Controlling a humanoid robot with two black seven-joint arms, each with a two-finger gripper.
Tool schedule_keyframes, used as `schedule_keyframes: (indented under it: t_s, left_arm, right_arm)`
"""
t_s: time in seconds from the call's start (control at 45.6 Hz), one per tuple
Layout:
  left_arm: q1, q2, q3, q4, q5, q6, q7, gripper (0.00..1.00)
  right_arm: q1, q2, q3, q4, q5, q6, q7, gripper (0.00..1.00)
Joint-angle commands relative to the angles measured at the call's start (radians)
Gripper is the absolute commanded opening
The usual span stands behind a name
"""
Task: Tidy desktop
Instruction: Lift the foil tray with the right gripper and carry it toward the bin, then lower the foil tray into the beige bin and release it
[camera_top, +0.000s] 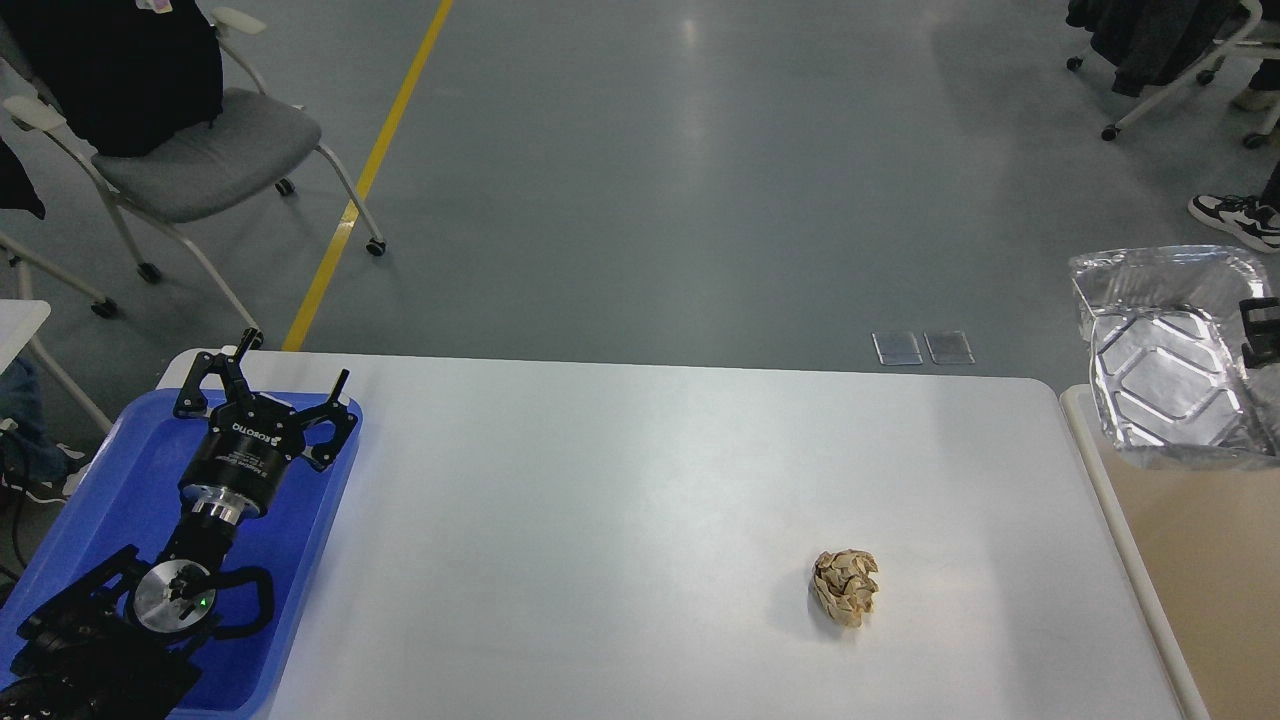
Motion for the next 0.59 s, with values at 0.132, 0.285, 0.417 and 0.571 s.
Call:
schedule_keyframes:
  t_s: [0.132,0.285,0.417,0.571]
  left_arm:
    - [0.002,0.000,-0.002,0.000,0.000,0.000,0.000,0.99]
    - [0.002,0.002,-0.002,0.000,0.000,0.000,0.000,0.99]
    - [0.002,0.002,-0.002,0.000,0.000,0.000,0.000,0.99]
    - [0.002,0.002,-0.002,0.000,0.000,0.000,0.000,0.99]
  right_arm:
    - [0.103,-0.061,0.005,-0.032,-0.018,0.059,-0.012,0.00]
    - [0.083,-0.105,0.012,-0.133,-0.019,-0.022,-0.012,0.00]
    - [0.015,-0.125,0.010,-0.220,-0.005,-0.137,-0.011,0.00]
    - [-0.123,-0.142,0.016,-0.315,0.054,-0.358,-0.011,0.00]
